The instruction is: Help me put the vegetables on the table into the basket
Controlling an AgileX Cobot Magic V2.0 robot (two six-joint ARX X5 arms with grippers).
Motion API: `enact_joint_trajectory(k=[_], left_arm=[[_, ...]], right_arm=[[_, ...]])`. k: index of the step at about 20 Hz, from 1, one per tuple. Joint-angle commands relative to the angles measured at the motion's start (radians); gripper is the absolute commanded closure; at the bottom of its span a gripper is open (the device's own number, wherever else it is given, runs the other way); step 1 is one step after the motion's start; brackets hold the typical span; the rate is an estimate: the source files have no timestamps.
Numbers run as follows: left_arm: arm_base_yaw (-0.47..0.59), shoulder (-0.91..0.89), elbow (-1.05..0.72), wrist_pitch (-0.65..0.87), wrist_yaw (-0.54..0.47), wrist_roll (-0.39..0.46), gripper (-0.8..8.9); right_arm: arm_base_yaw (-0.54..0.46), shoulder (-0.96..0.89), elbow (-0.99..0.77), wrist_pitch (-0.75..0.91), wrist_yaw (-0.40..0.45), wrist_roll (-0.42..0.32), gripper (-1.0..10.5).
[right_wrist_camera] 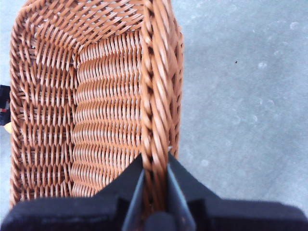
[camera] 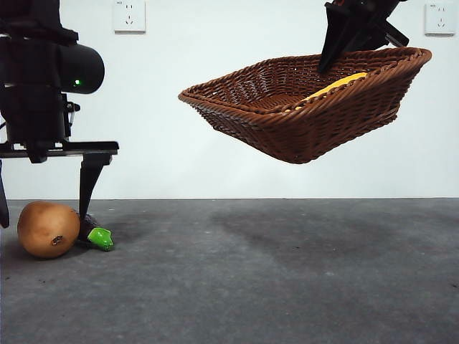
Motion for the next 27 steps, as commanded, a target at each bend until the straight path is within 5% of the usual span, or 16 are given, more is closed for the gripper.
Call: enact_joint_trajectory(k=[1,6,16,23,27], left_arm=[[0.002,0.028,-0.003,-0.003,-0.006,-0.006,3.86],[0.002,0.029,-0.003,-0.004,-0.005,0.006,8.24],[0.002,-0.079,-0.003,-0.034,0.002,0.098,8.22],[0.015,-0.386,-0.003,0.015,0.018,0.410,8.22],[0.005,-0.543,-0.003,0.061,0.208,0.538,8.22]], right_arm=[[0.003,-0.008,-0.002,0.018,-0.012,-0.004,9.6],[0.003,-0.008,-0.002,0.030,-0.009,-0.004,9.6],[0.003,-0.008,-0.002,0.031,-0.009,-0.002,9.6],[0.004,-0.006,-0.002,-0.010,-0.009,0.002,9.6],[0.021,0.000,-0.002,-0.014,-0.010,0.048,9.6]])
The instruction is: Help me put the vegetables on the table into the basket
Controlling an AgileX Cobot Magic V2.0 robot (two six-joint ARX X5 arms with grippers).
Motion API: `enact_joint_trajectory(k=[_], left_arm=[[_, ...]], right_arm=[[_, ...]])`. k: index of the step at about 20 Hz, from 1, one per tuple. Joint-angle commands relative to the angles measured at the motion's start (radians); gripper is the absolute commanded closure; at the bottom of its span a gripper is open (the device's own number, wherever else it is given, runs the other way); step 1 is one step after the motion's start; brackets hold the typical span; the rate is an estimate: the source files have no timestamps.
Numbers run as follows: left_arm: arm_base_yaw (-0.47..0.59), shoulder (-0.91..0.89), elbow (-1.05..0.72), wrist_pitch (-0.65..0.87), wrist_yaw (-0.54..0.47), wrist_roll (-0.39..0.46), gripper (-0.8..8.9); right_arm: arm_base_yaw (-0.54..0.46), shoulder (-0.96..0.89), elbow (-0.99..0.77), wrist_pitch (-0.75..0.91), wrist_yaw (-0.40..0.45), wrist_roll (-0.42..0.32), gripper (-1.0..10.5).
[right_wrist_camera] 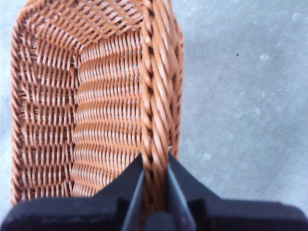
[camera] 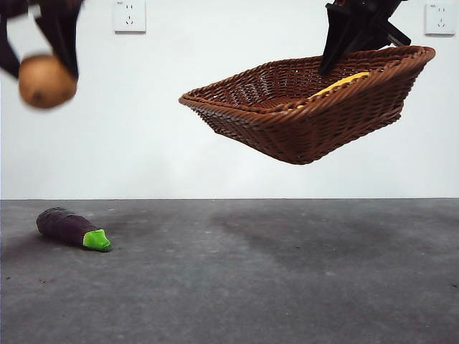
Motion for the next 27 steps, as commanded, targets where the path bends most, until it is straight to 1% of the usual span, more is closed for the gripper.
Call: enact_joint_trajectory(k=[1,3,4,7,10,13,15,19,21,22,25,27], left_arm=[[-0.019,-0.066,-0.003,0.027,0.130,0.119,8.22],[-0.061,-0.101,-0.003,0.053,0.221,0.164,8.22],[-0.090,-0.108,-0.003,0.061,0.239,0.181,8.22],[-0.200,-0.098,-0.003,0.084,0.241,0.224,8.22],[-0.289,-0.059,-0.003,0.129,0.220,0.252,8.22],[-0.315,0.027,-0.003,0.092,0.203,0.327,8.22],[-0.315,0.097,-0.003,0.073,0.206,0.351,8.22],[-0.328,0.222,-0.003,0.087,0.211,0.351,8.22],[-0.336,0.262,-0.003,0.095,0.246,0.340,8.22],[-0.341,0.275,-0.003,0.103,0.260,0.324,8.22],[-0.351,0.278,-0.003,0.116,0.259,0.301,8.14],[-0.352,0.278,-0.003,0.124,0.260,0.269,7.97]], right_arm=[[0.020,0.003,-0.002,0.003,-0.011,0.042,9.6],[0.053,0.018,-0.002,0.001,-0.005,0.058,9.6],[0.075,0.030,-0.002,0.005,0.006,0.066,9.6],[0.146,0.060,-0.002,0.003,0.044,0.077,9.6],[0.205,0.080,-0.002,0.031,0.046,0.106,9.6],[0.240,0.080,-0.002,0.073,0.042,0.138,9.6],[0.245,0.080,-0.002,0.073,0.039,0.143,9.6],[0.245,0.080,-0.002,0.078,0.039,0.144,9.6],[0.245,0.080,-0.002,0.080,0.039,0.142,9.6],[0.245,0.080,-0.002,0.081,0.039,0.137,9.6],[0.245,0.080,-0.002,0.086,0.039,0.134,9.6],[0.245,0.080,-0.002,0.085,0.038,0.134,9.6]])
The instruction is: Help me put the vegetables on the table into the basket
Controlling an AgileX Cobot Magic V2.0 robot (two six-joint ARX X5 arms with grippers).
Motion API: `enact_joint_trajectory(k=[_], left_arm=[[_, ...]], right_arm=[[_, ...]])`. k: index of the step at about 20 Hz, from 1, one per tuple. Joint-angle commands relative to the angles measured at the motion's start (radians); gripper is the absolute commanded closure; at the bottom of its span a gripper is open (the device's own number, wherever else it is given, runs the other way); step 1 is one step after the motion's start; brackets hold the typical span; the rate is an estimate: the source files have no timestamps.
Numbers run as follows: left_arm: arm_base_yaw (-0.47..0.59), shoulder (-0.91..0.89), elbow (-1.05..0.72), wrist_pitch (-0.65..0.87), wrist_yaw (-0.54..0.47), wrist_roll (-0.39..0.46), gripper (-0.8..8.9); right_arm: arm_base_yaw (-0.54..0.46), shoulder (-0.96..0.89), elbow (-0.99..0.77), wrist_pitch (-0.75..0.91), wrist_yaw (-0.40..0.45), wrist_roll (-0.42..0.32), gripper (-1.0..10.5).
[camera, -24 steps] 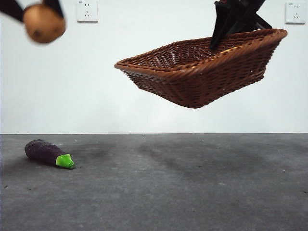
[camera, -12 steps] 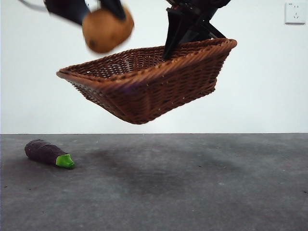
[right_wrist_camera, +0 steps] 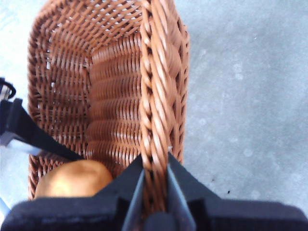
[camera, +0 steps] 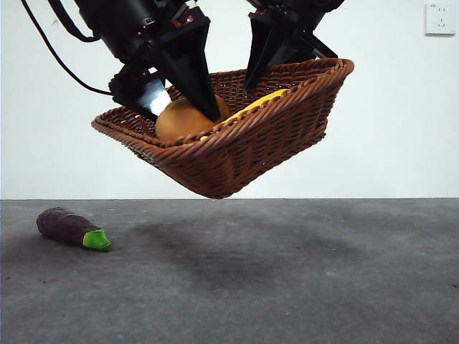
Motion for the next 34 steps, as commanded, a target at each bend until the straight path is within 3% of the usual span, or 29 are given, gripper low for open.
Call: enact_joint_trajectory(k=[1,3,4,9,13,19,21,26,34], left_arm=[[-0.004,0.006,-0.003,0.001,0.005,-0.031,7.05],[-0.008,0.005,-0.003,0.000,0.027,-0.055,4.59],[-0.008,0.003,-0.003,0.001,0.032,-0.072,4.12],[0.004,-0.042,-0.002,0.003,0.021,-0.135,4.03],[0.047,-0.108,-0.002,0.008,0.009,-0.249,4.02],[0.173,-0.252,-0.002,0.008,-0.195,-0.445,4.02],[0.237,-0.262,-0.002,0.000,-0.215,-0.505,4.03],[0.351,-0.150,-0.002,-0.005,-0.270,-0.628,4.02],[0.400,0.124,-0.002,0.000,-0.308,-0.791,4.02]], right_arm=[[0.000,0.005,-0.002,0.019,-0.015,0.012,9.6],[0.000,0.005,-0.002,0.019,-0.015,0.008,9.6],[0.000,0.005,-0.002,0.017,-0.015,0.005,9.6],[-0.001,0.005,-0.002,0.016,-0.014,-0.005,9.6],[-0.006,0.005,-0.002,0.019,-0.011,-0.011,9.6],[-0.118,-0.002,-0.002,0.019,-0.040,-0.032,9.6],[-0.181,-0.006,-0.002,0.019,-0.069,-0.034,9.6],[-0.285,-0.024,-0.002,0.020,-0.118,-0.070,9.6],[-0.296,-0.024,-0.002,0.019,-0.155,-0.113,9.6]])
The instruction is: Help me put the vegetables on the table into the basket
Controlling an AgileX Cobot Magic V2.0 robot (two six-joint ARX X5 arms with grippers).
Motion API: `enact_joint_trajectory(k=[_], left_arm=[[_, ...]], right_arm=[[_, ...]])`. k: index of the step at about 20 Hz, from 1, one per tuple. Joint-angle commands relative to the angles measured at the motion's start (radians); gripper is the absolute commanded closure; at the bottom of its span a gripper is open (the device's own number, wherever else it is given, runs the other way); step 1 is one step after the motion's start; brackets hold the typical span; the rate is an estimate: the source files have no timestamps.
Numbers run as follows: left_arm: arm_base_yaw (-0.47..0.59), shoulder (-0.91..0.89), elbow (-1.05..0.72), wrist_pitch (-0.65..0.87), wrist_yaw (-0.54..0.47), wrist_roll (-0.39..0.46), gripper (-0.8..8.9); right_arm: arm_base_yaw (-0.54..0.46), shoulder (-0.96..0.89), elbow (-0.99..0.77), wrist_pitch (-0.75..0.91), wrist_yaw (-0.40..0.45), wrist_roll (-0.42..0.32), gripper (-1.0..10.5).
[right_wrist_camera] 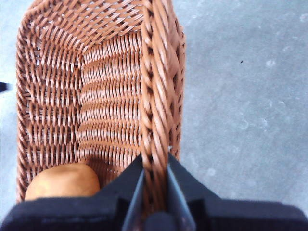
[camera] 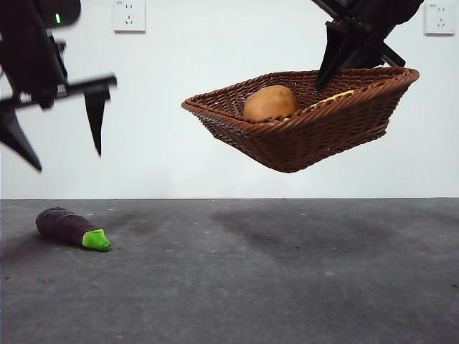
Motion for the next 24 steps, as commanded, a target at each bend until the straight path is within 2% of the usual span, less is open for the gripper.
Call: enact_joint_trajectory(k=[1,5,10,16,17,21,22,24], left_arm=[[0.011,0.065,-0.002,0.003,-0.015,-0.048,4.02],[0.013,0.142,-0.002,0.010,-0.016,-0.088,4.02],[0.013,0.203,0.003,0.033,-0.021,-0.101,4.02],[0.013,0.241,0.003,0.078,-0.021,-0.132,4.19],[0.013,0.247,0.003,0.080,-0.021,-0.141,4.67],[0.013,0.255,0.003,0.107,-0.016,-0.139,7.84],[0.013,0.255,0.003,0.117,-0.008,-0.137,8.26],[0.013,0.255,0.003,0.130,0.013,-0.125,8.22]], right_arm=[[0.001,-0.013,-0.002,0.011,-0.014,-0.009,9.6],[0.001,-0.013,-0.002,0.011,-0.019,-0.029,9.6],[0.002,-0.013,-0.002,0.011,-0.069,-0.039,9.6],[0.002,-0.013,-0.002,0.009,-0.069,-0.048,9.6],[0.002,-0.013,-0.002,0.007,-0.069,-0.049,9.6],[0.002,-0.013,-0.002,0.006,-0.069,-0.051,9.6],[0.002,-0.013,-0.002,0.006,-0.069,-0.053,9.6],[0.002,-0.013,-0.002,0.004,-0.069,-0.053,9.6]])
